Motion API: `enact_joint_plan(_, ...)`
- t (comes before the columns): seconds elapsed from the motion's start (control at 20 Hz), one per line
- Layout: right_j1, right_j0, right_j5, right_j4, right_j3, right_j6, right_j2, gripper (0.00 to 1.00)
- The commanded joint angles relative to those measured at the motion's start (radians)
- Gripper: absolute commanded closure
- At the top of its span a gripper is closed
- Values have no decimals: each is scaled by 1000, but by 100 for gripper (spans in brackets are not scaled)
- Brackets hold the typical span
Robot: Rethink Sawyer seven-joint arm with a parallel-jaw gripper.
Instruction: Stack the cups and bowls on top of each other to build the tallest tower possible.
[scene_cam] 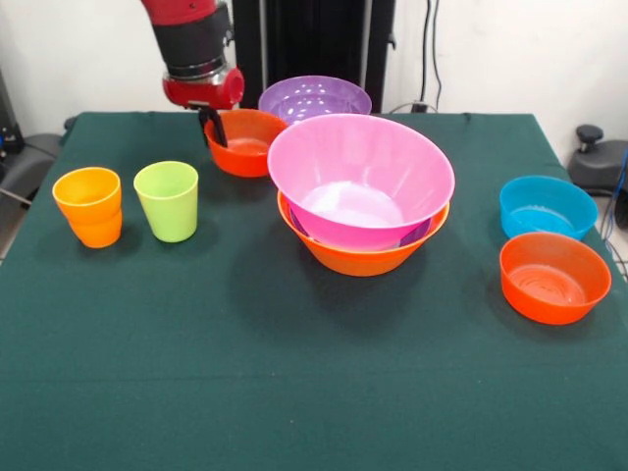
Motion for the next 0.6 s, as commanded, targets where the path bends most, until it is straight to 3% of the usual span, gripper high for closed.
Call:
enact_joint_plan(0.05,-108,1,169,100,8,-64,152,100)
enact_joint_plan(0.6,-176,-13,250,172,15,-69,204,100)
